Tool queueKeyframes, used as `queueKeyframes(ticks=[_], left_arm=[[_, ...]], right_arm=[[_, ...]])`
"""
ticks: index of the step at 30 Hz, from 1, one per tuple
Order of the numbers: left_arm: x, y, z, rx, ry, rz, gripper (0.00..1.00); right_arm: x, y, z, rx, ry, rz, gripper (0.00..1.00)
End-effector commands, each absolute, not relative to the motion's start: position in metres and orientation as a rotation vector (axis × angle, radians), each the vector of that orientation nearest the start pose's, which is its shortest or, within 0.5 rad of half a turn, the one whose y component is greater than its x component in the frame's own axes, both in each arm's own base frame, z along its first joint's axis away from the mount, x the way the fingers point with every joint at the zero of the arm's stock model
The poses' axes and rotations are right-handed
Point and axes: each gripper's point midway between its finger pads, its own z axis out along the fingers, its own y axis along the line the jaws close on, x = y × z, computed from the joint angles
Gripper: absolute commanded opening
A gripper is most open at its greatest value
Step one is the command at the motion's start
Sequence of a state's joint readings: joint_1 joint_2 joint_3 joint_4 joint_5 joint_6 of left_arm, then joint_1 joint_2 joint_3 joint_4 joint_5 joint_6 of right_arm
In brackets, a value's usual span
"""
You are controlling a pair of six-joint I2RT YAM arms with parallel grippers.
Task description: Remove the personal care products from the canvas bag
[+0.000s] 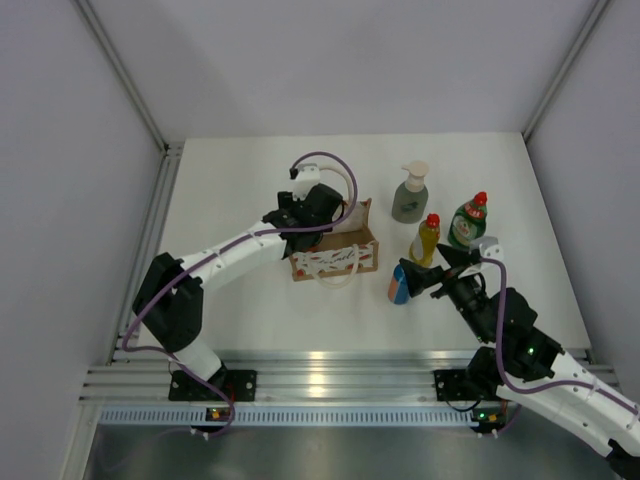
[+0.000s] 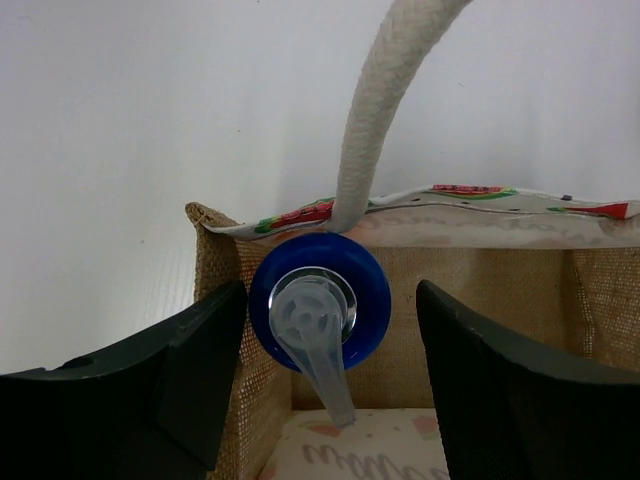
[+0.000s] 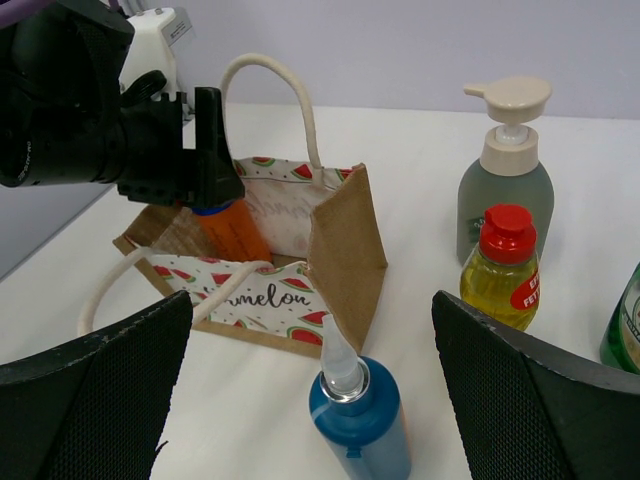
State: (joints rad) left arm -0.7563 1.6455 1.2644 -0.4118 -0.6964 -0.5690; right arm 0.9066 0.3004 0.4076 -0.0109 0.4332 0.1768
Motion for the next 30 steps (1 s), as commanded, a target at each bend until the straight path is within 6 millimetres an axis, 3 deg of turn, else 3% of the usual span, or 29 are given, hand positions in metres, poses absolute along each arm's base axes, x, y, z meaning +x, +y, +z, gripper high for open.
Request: queueKeyframes(ticks=[1,4,12,22,24,28,30], left_arm=[[0.369,-0.212,0.149,-0.097,2.163,0.125,0.74],[0.370,-0.210,0.145,-0.088,2.166,0.149,0.77],[0.366,-0.214,0.113,-0.091,2.242,0.135,0.79],[0.371,-0.218,0.101,-0.130,2.244,0.139,0.77],[0.373,-0.219,0.103,-0.147,2.231,0.125,0.72],[0.374,-0.218,0.102,-0.176,2.212,0.121,0.52],[0.376,-0.216,0.104,-0.197,2.197,0.128,0.38]], right_arm=[[0.204,0.147,0.262,-0.176,1.500,0.549,0.99],[0.204,0.148,0.262,-0.176,1.504,0.548,1.00],[0.203,0.147,0.268,-0.174,1.488,0.558,0.99],[0.203,0.147,0.271,-0.181,1.487,0.553,1.00],[0.204,0.148,0.270,-0.186,1.491,0.548,1.00],[0.204,0.147,0.271,-0.188,1.491,0.543,1.00],[0.204,0.147,0.271,-0.189,1.489,0.540,1.00]])
